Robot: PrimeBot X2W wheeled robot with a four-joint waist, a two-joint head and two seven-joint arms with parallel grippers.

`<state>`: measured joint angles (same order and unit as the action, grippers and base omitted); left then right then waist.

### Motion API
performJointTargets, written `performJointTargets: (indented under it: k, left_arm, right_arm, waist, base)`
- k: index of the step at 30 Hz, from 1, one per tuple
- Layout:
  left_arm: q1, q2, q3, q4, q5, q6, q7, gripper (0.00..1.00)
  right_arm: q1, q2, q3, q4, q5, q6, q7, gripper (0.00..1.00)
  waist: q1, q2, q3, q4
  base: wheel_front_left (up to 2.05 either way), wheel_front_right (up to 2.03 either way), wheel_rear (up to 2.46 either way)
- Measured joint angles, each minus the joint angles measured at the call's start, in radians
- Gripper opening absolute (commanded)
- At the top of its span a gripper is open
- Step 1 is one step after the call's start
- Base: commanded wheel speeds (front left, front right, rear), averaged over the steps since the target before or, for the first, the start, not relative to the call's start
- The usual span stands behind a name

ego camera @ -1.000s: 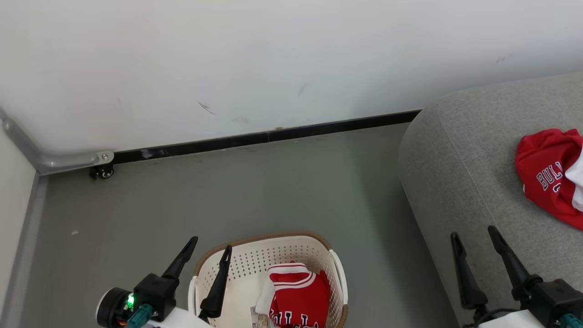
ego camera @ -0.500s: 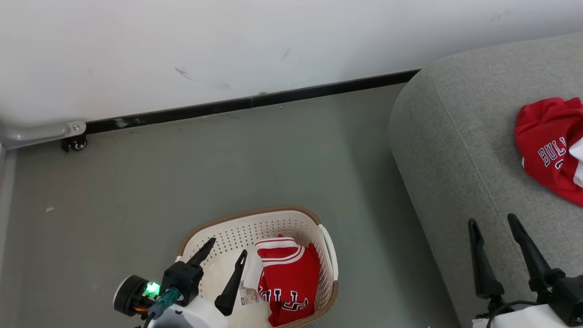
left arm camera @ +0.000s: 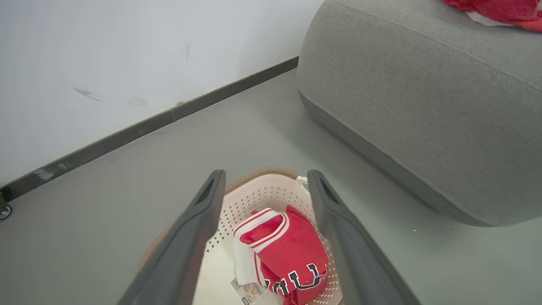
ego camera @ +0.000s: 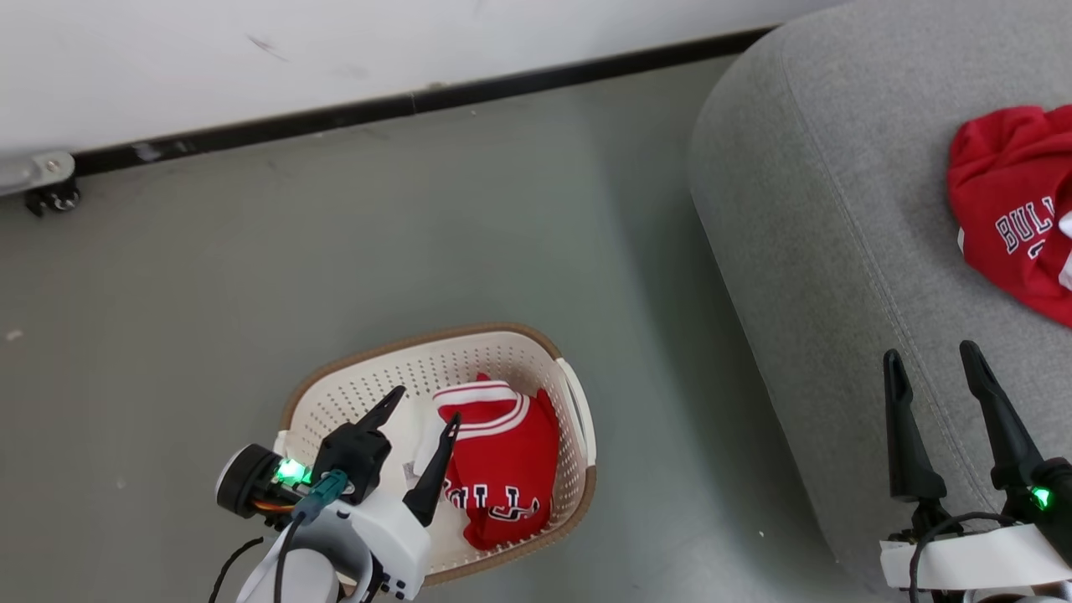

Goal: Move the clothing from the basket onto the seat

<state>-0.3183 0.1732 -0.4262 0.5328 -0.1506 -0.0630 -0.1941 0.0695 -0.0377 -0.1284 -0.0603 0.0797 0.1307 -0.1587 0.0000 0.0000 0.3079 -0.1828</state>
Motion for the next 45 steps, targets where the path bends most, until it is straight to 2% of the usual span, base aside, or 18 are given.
performJointTargets:
  k: [10, 14, 27, 45]
  left_arm:
    - [-0.068, -0.004, -0.039, 0.068, 0.044, -0.001, 0.0, 1.0]
    - [-0.087, -0.011, -0.049, 0.108, 0.047, -0.017, 0.01, 1.0]
    - [-0.139, -0.007, -0.041, 0.217, 0.048, -0.021, 0.021, 1.0]
    - [-0.221, 0.02, -0.061, 0.33, 0.077, -0.021, 0.046, 1.0]
  right_arm:
    - [-0.027, 0.0, -0.001, 0.001, 0.01, 0.0, -0.009, 1.0]
    - [-0.039, 0.0, 0.0, 0.002, 0.019, 0.0, -0.019, 1.0]
    - [-0.102, 0.0, 0.007, 0.003, 0.037, 0.0, -0.044, 1.0]
    - [-0.199, 0.0, 0.049, 0.026, 0.071, 0.0, -0.07, 1.0]
  waist:
    - [0.0, 0.0, 0.088, -0.034]
    - [0.0, 0.0, 0.126, -0.047]
    - [0.0, 0.0, 0.24, -0.092]
    - [0.0, 0.0, 0.379, -0.138]
  base:
    - [0.0, 0.0, 0.0]
    - [0.0, 0.0, 0.0]
    - [0.0, 0.0, 0.0]
    - [0.0, 0.0, 0.0]
